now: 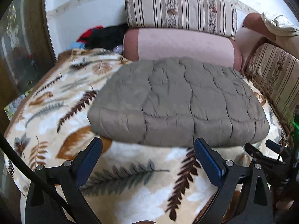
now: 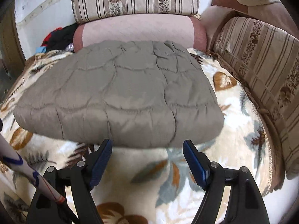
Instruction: Fold large clothes
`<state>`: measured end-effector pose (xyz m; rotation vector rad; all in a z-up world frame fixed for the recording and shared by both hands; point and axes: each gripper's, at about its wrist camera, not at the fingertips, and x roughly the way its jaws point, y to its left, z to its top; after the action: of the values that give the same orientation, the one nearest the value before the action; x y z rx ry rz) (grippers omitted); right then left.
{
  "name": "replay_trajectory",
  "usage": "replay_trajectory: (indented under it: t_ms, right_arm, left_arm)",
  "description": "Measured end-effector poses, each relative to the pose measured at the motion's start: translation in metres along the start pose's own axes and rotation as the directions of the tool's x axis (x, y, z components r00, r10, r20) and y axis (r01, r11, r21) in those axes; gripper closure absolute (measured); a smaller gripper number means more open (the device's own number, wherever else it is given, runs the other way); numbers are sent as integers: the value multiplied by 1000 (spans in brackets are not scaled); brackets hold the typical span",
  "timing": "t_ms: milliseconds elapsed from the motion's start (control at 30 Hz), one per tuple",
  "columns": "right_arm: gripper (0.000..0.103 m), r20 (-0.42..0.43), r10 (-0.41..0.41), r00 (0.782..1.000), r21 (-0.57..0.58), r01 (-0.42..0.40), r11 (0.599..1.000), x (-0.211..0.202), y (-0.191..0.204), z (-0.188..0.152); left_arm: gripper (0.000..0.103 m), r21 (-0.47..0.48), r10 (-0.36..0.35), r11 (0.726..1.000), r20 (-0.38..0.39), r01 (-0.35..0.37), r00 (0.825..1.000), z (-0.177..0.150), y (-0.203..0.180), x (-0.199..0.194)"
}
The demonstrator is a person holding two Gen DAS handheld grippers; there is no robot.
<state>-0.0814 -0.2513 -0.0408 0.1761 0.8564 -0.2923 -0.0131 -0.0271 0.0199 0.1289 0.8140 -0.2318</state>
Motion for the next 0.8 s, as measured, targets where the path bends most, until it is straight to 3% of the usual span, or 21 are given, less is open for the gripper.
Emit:
replay_trajectory:
  t_ms: [233,800]
  right_arm:
    - [20,-31,-29,999,-46,28,999,4,9,-18]
    - [18,-35,-55,998,-81,52,995,5,20,-19]
  left_arm:
    - [5,7,7,1000,-51,-6,999,-8,-4,8]
    - [5,15,-10,1000,-97,11,995,-15,-7,18]
